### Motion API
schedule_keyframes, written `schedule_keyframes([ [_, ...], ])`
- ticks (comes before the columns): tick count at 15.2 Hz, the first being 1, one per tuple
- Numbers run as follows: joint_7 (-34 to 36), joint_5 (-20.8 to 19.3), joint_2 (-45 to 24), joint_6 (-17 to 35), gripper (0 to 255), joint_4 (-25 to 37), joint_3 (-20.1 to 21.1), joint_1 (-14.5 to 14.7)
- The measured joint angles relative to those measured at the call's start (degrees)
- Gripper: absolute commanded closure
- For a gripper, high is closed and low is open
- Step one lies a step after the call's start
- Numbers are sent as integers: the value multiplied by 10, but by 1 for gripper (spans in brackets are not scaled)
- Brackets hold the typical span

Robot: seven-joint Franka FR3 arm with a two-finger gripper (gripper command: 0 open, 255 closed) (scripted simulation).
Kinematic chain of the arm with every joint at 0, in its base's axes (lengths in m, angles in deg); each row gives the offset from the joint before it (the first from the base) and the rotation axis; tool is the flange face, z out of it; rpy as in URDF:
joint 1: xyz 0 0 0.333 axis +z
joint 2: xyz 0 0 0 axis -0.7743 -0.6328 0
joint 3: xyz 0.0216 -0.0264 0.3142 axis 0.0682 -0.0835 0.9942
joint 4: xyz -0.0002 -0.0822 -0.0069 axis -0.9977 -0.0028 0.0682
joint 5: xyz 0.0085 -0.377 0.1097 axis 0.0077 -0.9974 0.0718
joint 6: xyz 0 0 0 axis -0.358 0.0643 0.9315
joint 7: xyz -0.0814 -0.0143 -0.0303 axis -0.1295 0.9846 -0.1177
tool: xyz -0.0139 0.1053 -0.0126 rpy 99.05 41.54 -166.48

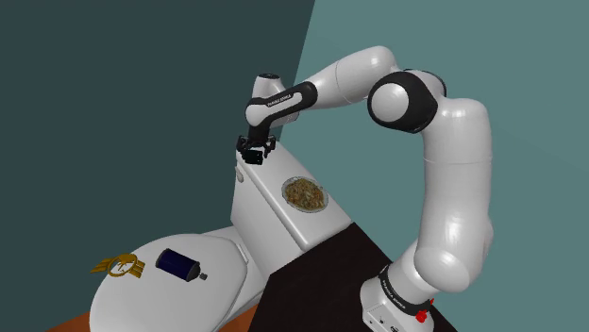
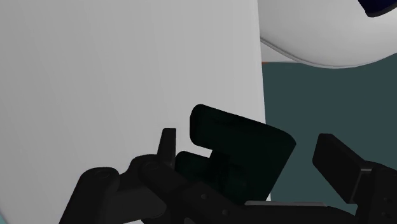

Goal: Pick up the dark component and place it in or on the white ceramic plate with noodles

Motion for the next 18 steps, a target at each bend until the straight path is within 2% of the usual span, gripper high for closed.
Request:
schedule_keyframes([
  [1,0,0,0,0,0,0,0,0],
  [2,0,0,0,0,255,0,0,0],
  [12,0,0,0,0,255,0,0,0],
  [18,0,1,22,-28,255,6,1,0],
])
